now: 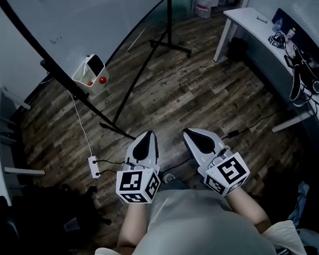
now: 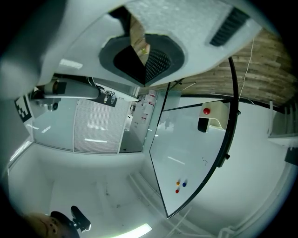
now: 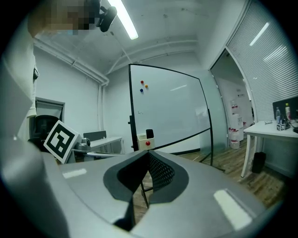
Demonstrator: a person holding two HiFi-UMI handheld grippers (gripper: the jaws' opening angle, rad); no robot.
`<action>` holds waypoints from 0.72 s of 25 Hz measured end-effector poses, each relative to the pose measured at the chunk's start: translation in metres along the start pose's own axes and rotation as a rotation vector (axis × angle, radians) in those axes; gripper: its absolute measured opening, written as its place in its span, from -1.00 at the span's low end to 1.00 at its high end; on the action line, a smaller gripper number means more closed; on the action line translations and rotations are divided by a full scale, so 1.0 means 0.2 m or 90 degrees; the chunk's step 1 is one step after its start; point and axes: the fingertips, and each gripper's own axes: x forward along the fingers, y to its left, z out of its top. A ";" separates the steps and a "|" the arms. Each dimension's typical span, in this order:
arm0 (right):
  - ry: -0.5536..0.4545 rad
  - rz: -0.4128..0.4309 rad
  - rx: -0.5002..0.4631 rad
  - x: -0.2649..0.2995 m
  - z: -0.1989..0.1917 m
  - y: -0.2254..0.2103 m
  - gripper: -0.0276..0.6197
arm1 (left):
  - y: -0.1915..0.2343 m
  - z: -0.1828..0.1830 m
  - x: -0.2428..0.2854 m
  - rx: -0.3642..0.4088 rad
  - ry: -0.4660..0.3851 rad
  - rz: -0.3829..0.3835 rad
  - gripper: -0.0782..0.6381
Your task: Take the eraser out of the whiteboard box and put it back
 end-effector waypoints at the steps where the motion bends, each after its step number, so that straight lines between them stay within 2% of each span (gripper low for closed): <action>1: 0.001 0.003 0.002 0.03 0.00 -0.01 -0.90 | 0.02 0.01 0.01 -0.001 0.000 0.004 -0.77; 8: 0.004 0.039 0.014 0.17 0.02 -0.02 -0.90 | 0.14 0.07 0.01 -0.007 -0.008 0.050 -0.77; 18: 0.015 0.147 0.006 0.45 0.08 -0.03 -0.90 | 0.34 0.13 0.07 -0.020 -0.031 0.144 -0.77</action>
